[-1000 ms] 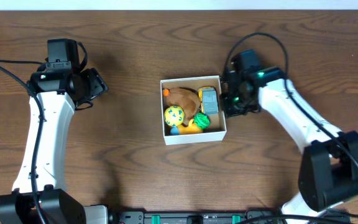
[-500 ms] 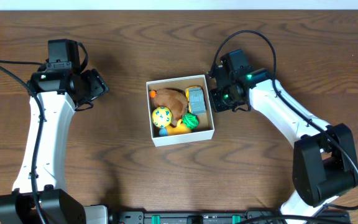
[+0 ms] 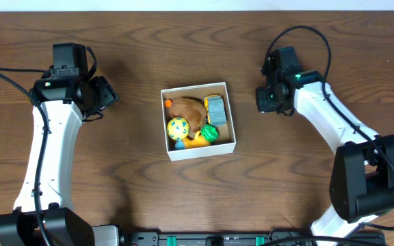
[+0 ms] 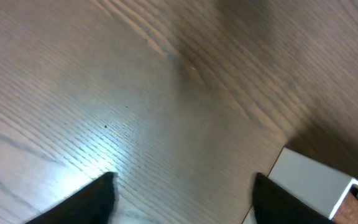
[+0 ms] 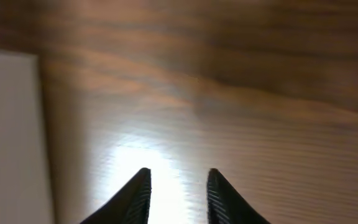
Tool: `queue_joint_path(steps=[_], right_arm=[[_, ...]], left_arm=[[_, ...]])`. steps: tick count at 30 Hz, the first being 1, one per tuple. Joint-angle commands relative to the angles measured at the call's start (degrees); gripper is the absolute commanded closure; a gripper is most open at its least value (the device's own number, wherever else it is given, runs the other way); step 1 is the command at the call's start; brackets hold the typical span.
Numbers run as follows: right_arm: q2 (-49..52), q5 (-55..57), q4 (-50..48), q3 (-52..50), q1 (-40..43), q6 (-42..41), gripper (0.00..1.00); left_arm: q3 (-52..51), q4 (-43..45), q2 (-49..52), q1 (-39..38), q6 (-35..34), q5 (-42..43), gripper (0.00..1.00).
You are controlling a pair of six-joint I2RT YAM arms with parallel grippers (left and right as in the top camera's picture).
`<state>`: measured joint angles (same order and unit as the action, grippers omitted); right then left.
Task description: Pack container
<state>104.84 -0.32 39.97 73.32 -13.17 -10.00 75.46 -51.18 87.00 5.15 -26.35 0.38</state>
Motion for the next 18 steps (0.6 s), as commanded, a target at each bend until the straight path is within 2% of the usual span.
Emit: queue_joint_path(steps=[1, 4, 6, 11, 18], right_arm=[[-0.4, 7.9, -0.3, 0.5, 1.8, -2.4, 0.63], [-0.4, 9.8, -0.3, 0.9, 3.0, -2.4, 0.64], [-0.4, 9.8, -0.3, 1.2, 3.7, -2.4, 0.70], [-0.4, 9.8, 0.2, 1.2, 4.2, -1.7, 0.77], [-0.4, 9.7, 0.7, 1.2, 4.2, -1.7, 0.76]], left_arm=[[0.5, -0.2, 0.7, 0.2, -0.6, 2.8, 0.45], [0.5, 0.0, 2.8, 0.2, -0.3, 5.7, 0.78], [0.5, 0.8, 4.7, 0.0, 0.9, 7.7, 0.92], [0.5, 5.9, 10.7, -2.4, 2.6, 14.0, 0.94], [0.5, 14.2, 17.0, -9.4, 6.5, 17.2, 0.94]])
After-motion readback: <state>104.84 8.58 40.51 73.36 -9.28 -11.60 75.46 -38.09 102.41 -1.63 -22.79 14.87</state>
